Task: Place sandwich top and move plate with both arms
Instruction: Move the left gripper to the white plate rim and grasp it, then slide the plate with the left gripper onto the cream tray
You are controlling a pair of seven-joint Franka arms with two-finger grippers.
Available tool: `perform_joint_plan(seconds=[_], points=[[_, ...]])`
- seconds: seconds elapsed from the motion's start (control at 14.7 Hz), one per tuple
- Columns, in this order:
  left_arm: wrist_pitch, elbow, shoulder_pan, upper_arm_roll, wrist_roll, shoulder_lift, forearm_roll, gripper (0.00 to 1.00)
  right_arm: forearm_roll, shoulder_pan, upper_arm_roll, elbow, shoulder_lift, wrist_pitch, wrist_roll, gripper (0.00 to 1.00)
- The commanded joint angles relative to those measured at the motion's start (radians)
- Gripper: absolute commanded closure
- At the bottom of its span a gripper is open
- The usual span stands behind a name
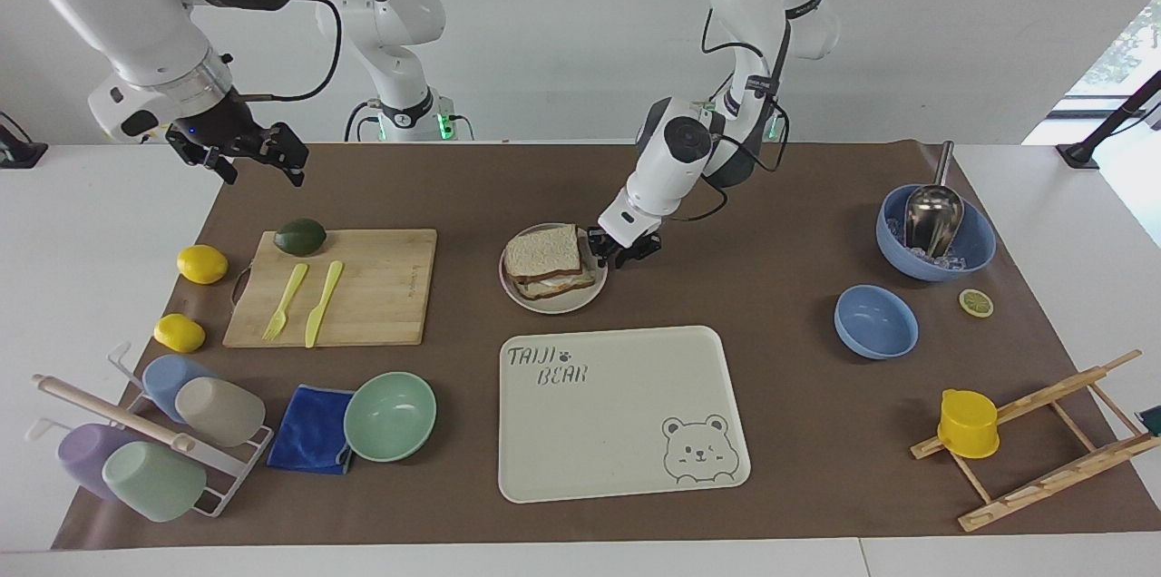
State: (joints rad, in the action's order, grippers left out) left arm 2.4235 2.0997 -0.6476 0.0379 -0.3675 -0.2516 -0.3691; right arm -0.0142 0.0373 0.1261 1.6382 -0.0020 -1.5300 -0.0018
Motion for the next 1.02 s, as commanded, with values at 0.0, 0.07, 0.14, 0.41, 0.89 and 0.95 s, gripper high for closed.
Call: perform_joint_plan(seconds=[0.0,0.07,0.14,0.41,0.89,0.95], points=[[-0.017,0.008,-0.024,-0.012,0.006,0.015,-0.036,0.89,-0.009,0.000,-0.003,0.029,-0.021,0.001,0.019,0.00],[-0.017,0.008,-0.029,-0.012,0.004,0.017,-0.039,0.98,-0.009,0.000,-0.003,0.037,-0.024,0.001,0.019,0.00],[-0.017,0.009,-0.035,-0.013,-0.004,0.017,-0.040,1.00,-0.009,0.000,-0.003,0.038,-0.026,0.001,0.020,0.00],[-0.023,0.014,-0.032,-0.013,-0.024,0.021,-0.040,1.00,0.006,0.001,-0.010,0.031,-0.024,0.008,0.016,0.00],[-0.133,-0.018,0.022,-0.015,-0.013,0.023,-0.074,1.00,0.033,0.001,-0.011,0.011,-0.016,0.005,-0.043,0.00],[-0.159,-0.032,0.037,-0.015,-0.010,0.025,-0.074,1.00,0.031,0.001,-0.013,0.011,-0.015,-0.004,-0.041,0.00]])
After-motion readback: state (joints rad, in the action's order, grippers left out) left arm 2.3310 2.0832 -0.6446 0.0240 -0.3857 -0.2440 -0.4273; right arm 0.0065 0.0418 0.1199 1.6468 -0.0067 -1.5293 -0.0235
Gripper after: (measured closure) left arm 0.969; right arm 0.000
